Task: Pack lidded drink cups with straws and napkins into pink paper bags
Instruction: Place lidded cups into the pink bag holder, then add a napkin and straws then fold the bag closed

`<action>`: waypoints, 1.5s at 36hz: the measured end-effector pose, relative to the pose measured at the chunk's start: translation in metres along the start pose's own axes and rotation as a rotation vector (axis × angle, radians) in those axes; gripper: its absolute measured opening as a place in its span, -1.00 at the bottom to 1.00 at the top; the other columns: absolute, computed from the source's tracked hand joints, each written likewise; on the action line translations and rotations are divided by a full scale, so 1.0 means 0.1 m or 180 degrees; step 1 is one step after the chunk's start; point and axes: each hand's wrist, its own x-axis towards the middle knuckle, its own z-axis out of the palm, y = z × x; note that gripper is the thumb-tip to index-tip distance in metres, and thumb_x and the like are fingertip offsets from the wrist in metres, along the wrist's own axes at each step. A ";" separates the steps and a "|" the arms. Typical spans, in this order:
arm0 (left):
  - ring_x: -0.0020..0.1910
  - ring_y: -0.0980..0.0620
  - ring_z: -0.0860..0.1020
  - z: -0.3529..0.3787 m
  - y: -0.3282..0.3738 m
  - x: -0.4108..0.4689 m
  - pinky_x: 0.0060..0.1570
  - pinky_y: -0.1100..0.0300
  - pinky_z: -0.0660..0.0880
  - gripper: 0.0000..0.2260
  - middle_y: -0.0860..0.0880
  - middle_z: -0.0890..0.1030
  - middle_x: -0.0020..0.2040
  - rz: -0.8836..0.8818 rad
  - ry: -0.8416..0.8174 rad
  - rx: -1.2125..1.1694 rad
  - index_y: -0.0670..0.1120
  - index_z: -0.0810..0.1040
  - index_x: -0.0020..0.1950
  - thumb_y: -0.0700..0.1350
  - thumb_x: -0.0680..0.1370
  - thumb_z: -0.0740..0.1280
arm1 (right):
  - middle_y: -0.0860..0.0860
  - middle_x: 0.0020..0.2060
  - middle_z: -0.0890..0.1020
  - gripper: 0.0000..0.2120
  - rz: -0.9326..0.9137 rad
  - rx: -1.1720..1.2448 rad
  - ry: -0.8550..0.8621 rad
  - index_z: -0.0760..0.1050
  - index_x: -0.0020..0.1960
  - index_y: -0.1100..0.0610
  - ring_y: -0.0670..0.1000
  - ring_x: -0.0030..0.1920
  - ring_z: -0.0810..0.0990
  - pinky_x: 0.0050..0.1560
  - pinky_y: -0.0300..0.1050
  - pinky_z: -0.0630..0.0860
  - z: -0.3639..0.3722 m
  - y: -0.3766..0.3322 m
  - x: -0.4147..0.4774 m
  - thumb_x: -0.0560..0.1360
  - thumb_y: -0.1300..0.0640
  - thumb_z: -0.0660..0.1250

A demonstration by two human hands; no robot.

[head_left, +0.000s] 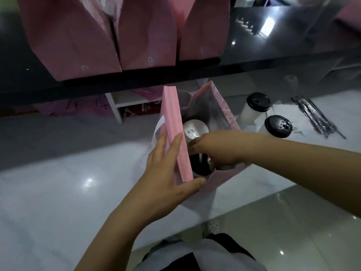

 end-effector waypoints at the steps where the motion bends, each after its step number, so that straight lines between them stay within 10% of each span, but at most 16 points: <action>1: 0.58 0.02 0.07 0.00 0.02 0.00 0.43 -0.12 0.35 -0.07 0.40 -0.34 0.50 -0.0003 0.0013 0.0059 0.42 -0.24 0.50 0.35 0.39 0.39 | -0.13 0.29 0.52 -0.30 0.0078 0.0150 0.0112 0.28 0.39 -0.28 0.05 0.18 0.56 0.11 0.09 0.57 -0.06 0.00 -0.07 0.36 0.06 0.47; 10: 0.57 0.16 -0.18 -0.02 0.57 0.05 0.52 -0.03 0.01 0.00 0.25 -0.23 0.59 -0.0058 0.0418 0.0657 0.28 -0.07 0.58 0.53 0.21 0.18 | -0.21 0.44 0.39 -0.45 0.0869 0.1258 0.1846 0.33 0.46 -0.22 -0.15 0.43 0.33 0.40 -0.14 0.30 -0.20 0.24 -1.39 0.50 -0.22 0.33; 20: 0.53 0.30 -0.29 1.33 1.77 0.41 0.45 0.17 -0.13 -0.20 0.39 -0.29 0.53 0.1397 0.0536 0.0689 0.41 -0.15 0.52 0.36 0.44 0.29 | -0.25 0.57 0.11 -0.31 0.2145 0.2760 0.3590 0.19 0.51 -0.28 -0.20 0.56 0.02 0.47 -0.08 0.11 1.39 0.51 -2.63 0.42 -0.27 0.30; 36: 0.55 0.02 -0.39 3.60 1.83 0.97 0.54 0.00 -0.19 -0.09 0.12 -0.40 0.57 0.0236 -0.0892 0.1900 0.26 -0.32 0.56 0.41 0.47 0.25 | -0.23 0.58 -0.07 -0.24 0.2971 0.3683 0.2516 0.06 0.54 -0.32 -0.14 0.57 -0.17 0.56 0.11 -0.01 3.30 1.18 -3.61 0.38 -0.45 0.12; 54: 0.61 -0.04 -0.06 3.96 2.26 3.42 0.55 -0.02 0.00 -0.24 0.01 -0.05 0.64 -0.0325 -0.0048 0.1195 0.08 -0.02 0.62 0.21 0.55 0.32 | -0.22 0.57 0.08 -0.32 0.2630 0.3571 0.1988 0.16 0.46 -0.36 -0.16 0.57 -0.03 0.55 0.06 0.06 3.42 3.38 -3.54 0.38 -0.47 0.17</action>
